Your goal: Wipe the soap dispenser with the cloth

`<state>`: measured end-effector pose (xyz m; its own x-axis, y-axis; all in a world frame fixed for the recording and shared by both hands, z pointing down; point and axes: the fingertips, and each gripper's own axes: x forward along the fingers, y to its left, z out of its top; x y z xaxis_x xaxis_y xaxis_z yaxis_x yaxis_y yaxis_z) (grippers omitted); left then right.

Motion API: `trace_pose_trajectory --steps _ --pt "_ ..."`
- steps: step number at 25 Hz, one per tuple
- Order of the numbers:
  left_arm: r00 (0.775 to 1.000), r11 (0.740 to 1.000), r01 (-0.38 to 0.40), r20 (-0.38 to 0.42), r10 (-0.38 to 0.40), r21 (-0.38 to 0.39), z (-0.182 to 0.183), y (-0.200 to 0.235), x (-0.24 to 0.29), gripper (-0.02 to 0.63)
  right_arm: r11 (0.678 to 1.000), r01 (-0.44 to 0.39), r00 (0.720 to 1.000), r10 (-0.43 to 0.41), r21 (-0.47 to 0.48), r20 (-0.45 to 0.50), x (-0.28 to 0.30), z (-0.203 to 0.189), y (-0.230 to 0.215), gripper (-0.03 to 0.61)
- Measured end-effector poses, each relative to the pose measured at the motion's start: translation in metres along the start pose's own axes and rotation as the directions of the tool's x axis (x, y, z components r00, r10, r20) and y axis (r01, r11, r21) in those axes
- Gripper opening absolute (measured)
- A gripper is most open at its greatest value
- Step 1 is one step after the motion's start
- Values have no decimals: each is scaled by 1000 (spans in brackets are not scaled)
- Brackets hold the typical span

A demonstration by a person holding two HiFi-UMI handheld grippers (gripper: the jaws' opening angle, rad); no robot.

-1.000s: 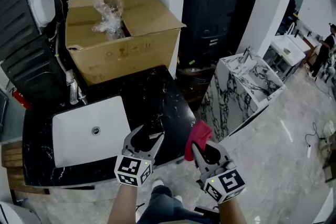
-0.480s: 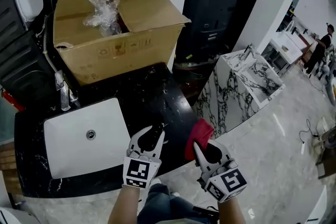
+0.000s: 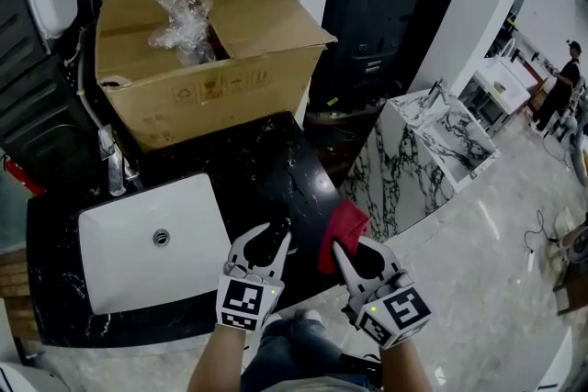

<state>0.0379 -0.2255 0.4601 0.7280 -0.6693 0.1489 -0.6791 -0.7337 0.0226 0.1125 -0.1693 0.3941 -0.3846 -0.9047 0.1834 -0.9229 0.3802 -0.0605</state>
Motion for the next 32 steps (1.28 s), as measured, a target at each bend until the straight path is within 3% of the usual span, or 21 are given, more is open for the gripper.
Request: trace_pose_trajectory --steps 5,10,21,25,32 --pt "1000 1000 3 -14 -3 17 -2 0 1 100 990 -142 990 142 -17 12 26 13 18 49" --pt "999 999 9 -36 -8 31 -2 -1 2 100 955 -297 955 297 -30 -10 58 26 40 49" --pt "998 997 17 -66 -13 69 -3 -1 1 101 863 -492 859 459 -117 -227 101 4 65 49" --pt "998 998 22 -57 -19 58 -3 -1 1 101 849 -495 853 434 -185 -292 104 -1 52 48" --pt "997 997 37 -67 -32 69 -3 0 1 101 920 -369 894 311 -134 -321 91 -13 -4 49"
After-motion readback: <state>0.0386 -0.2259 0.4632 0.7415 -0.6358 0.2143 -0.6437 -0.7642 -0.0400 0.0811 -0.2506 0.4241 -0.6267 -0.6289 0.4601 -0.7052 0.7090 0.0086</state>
